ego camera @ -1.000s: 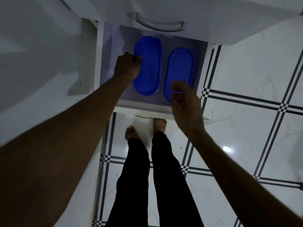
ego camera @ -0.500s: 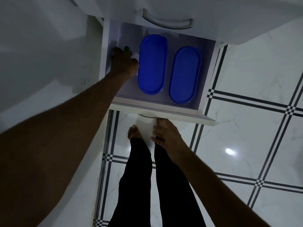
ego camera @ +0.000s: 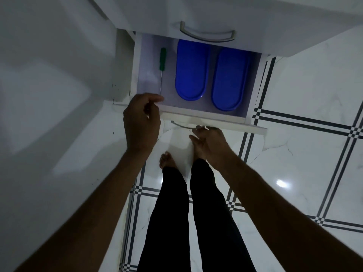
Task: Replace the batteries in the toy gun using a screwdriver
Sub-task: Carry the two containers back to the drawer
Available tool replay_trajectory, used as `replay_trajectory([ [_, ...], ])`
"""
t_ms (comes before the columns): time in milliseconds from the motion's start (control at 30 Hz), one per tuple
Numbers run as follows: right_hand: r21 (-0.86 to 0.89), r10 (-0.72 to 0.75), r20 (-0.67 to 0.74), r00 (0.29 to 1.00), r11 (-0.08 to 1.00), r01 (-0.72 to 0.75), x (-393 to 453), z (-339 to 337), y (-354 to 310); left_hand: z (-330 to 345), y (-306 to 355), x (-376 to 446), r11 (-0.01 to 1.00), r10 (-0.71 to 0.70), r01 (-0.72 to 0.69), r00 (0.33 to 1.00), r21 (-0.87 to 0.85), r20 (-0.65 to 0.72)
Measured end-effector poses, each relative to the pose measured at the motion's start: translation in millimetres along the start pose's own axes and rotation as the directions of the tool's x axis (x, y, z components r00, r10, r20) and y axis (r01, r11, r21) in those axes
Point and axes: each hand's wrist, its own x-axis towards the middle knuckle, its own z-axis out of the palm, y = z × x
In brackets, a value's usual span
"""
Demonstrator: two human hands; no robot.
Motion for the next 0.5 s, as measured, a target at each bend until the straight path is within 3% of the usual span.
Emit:
replay_trajectory([
  [133, 0.017, -0.027, 0.046, 0.999, 1.000, 0.026, 8, 11, -32, 12, 0, -3, 0.950, -0.293, 0.303, 0.949, -0.078, 0.117],
  [233, 0.009, -0.077, 0.074, 0.994, 0.997, 0.077, 14, 22, -50, 25, 9, 18, 0.739, -0.547, 0.619, 0.782, -0.267, 0.298],
  [400, 0.063, -0.142, 0.104, 0.984, 0.989, 0.136, 13, 34, -81, 42, 35, 68, 0.524, -0.618, 0.727, 0.683, -0.443, 0.390],
  [500, 0.032, -0.184, 0.117, 0.976, 0.983, 0.181, 13, 37, -99, 53, 43, 87, 0.413, -0.592, 0.720, 0.678, -0.557, 0.437],
])
